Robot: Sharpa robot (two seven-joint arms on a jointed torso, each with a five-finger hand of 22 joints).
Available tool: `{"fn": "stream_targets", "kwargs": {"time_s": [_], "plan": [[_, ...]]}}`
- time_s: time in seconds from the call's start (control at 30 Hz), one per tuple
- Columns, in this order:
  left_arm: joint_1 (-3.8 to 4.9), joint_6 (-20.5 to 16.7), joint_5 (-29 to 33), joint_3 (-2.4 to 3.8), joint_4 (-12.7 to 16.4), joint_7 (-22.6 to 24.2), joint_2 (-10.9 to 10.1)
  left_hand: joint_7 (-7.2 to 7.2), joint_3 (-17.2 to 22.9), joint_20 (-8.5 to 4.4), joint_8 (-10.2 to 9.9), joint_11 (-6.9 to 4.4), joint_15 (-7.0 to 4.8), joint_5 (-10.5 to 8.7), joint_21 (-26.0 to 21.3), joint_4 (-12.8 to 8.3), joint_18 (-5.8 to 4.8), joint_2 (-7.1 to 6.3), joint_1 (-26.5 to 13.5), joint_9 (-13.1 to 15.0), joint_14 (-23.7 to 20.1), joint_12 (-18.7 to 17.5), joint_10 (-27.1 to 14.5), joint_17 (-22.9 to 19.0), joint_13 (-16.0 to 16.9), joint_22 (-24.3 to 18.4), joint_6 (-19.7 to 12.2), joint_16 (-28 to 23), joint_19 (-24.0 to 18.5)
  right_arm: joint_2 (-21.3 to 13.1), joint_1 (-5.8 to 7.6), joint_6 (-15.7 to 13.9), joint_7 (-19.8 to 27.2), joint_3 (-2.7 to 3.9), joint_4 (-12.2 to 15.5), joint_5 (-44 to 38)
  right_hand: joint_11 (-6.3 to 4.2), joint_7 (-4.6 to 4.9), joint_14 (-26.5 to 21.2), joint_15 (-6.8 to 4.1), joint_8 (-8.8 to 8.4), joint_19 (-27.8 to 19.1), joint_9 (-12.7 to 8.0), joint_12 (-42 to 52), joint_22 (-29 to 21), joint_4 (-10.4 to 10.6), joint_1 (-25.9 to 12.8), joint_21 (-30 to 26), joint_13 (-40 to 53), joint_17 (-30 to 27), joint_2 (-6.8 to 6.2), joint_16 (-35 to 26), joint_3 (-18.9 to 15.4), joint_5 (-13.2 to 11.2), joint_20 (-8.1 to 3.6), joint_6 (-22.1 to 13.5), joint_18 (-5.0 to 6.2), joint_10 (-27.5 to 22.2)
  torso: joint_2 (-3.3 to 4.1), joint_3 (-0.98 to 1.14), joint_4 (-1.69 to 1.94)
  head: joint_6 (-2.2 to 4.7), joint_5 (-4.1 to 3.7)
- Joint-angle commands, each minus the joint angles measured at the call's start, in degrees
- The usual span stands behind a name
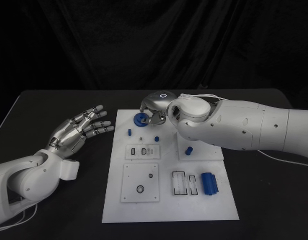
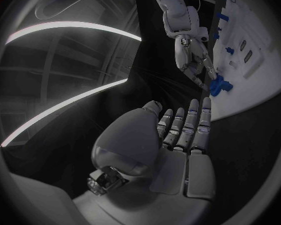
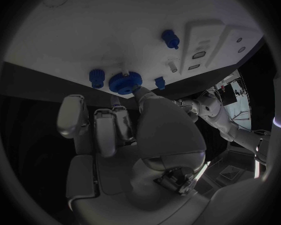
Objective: Assemble the parts on the task board
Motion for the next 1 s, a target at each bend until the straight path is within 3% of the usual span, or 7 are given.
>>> {"fn": "stream_targets", "kwargs": {"time_s": [0.03, 0.23, 0.6, 0.7, 0.8, 1.0], "plan": [[-0.08, 0.80, 0.17, 0.04, 0.01, 2.79, 0.12, 0.43, 0.36, 0.10, -0.02, 0.35, 0.01, 0.27, 0.26, 0.11, -0.92, -0.24, 0.18, 0.07, -0.20, 0.18, -0.03, -0.06, -0.06, 0.07, -0.06, 0.39, -0.28, -0.01, -0.32, 1.15, -0.98, -0.03, 0.04, -0.20, 0.02, -0.03, 1.95, 0.41, 0.29, 0.24, 0.16, 0.21, 4.15, 0.00, -0.19, -0.28, 4.27, 9.66, 0.02, 0.07, -0.53, -0.31, 0.26, 0.71, 0.55, -0.02, 0.00, 0.03, 0.01, -0.07, 0.01], [-0.08, 0.87, 0.17, 0.04, -0.12, 2.72, 0.17, 0.44, 0.62, 0.09, -0.03, 0.36, 0.02, 0.32, 0.30, 0.09, -0.95, -0.29, 0.11, 0.06, -0.26, 0.24, -0.05, -0.08, -0.06, 0.09, -0.13, 0.48, -0.33, -0.04, -0.41, 1.41, -0.59, -0.03, 0.14, -0.20, -0.05, -0.18, 1.83, 0.37, 1.21, 0.22, 0.72, 0.23, 4.22, -0.02, -0.39, -0.46, 4.27, 9.51, 0.26, -0.08, -0.87, -0.71, 0.24, 2.27, 0.58, -0.04, 0.02, -0.01, 0.02, -0.08, -0.04], [-0.09, 0.93, 0.17, 0.04, -0.26, 2.62, 0.16, 0.44, 0.62, 0.09, -0.03, 0.36, 0.02, 0.32, 0.30, 0.09, -0.95, -0.29, 0.11, 0.06, -0.26, 0.24, -0.05, -0.08, -0.06, 0.09, -0.13, 0.48, -0.33, -0.06, -0.46, 0.95, -0.23, -0.03, 0.12, -0.20, -0.21, -0.43, 1.58, 0.27, 1.29, -0.10, 0.92, 0.04, 4.07, 0.32, -1.06, -0.96, 3.96, 9.23, 0.31, -0.35, -1.35, -1.21, 0.19, 2.34, 0.69, -0.54, -0.01, -0.03, 0.00, -0.13, -0.03], [-0.09, 0.94, 0.17, 0.04, -0.30, 2.60, 0.19, 0.44, 0.62, 0.09, -0.03, 0.36, 0.02, 0.32, 0.30, 0.09, -0.95, -0.29, 0.11, 0.06, -0.26, 0.24, -0.05, -0.08, -0.06, 0.09, -0.13, 0.48, -0.33, -0.02, -0.48, 1.01, -0.25, -0.03, 0.06, -0.20, -0.30, -0.52, 1.51, 0.20, 1.28, -0.17, 1.06, -0.02, 4.10, 0.60, -1.43, -1.12, 3.89, 9.17, 0.84, -0.43, -1.42, -0.26, 0.12, 2.28, 0.70, -0.70, -0.02, -0.02, -0.01, -0.15, -0.04], [-0.09, 0.97, 0.17, 0.04, -0.37, 2.56, 0.24, 0.44, 0.62, 0.09, -0.03, 0.36, 0.02, 0.32, 0.30, 0.09, -0.95, -0.29, 0.11, 0.06, -0.26, 0.24, -0.05, -0.08, -0.06, 0.09, -0.13, 0.48, -0.33, 0.06, -0.53, 0.80, -0.24, -0.03, 0.00, -0.20, -0.53, -0.79, 1.53, 0.03, 1.86, -0.14, 1.52, 0.01, 4.26, 0.53, -1.38, -1.22, 4.01, 9.23, 1.39, -0.39, -1.23, 2.40, -0.04, 3.37, 0.70, -0.62, -0.03, -0.03, -0.03, -0.21, -0.09], [-0.09, 0.97, 0.17, 0.04, -0.45, 2.38, 0.33, 0.48, 0.80, 0.09, -0.05, 0.38, 0.04, 0.33, 0.32, 0.09, -0.97, -0.30, 0.05, 0.05, -0.32, 0.27, -0.08, -0.10, -0.06, 0.10, -0.22, 0.53, -0.37, 0.33, -0.68, 0.20, -0.49, -0.03, -0.25, -0.20, -0.82, -1.16, 1.58, -0.21, 2.79, -0.07, 2.27, 0.07, 4.47, 0.77, -1.87, -1.32, 4.14, 9.31, 1.73, -0.34, -1.17, 3.88, -0.25, 5.20, 0.68, -0.50, -0.01, -0.02, 0.00, -0.25, -0.20]]}}
